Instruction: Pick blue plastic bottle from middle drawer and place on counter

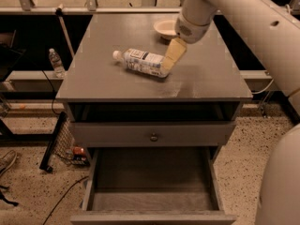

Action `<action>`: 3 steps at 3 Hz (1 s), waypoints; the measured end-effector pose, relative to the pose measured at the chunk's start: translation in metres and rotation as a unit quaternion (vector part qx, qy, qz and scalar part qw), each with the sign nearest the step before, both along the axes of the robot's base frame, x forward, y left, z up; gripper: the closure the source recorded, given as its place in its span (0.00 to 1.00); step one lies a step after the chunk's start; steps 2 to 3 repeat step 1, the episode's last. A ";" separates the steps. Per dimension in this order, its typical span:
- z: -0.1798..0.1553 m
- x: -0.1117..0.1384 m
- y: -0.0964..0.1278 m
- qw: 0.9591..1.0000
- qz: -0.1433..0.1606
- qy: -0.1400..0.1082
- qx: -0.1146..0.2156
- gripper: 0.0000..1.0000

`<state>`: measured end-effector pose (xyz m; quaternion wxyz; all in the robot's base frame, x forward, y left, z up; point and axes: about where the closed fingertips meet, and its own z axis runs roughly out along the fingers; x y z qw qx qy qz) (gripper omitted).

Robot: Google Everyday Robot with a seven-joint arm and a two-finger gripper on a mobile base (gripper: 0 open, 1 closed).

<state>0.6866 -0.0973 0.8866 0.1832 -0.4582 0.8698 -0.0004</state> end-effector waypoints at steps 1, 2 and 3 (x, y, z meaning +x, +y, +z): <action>-0.002 -0.006 -0.051 0.998 -0.040 0.005 0.042 0.00; -0.002 -0.006 -0.051 0.998 -0.040 0.005 0.042 0.00; -0.002 -0.006 -0.051 0.998 -0.040 0.005 0.042 0.00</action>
Offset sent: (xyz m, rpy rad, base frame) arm 0.0000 0.0000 0.0000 0.0000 0.0000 0.0000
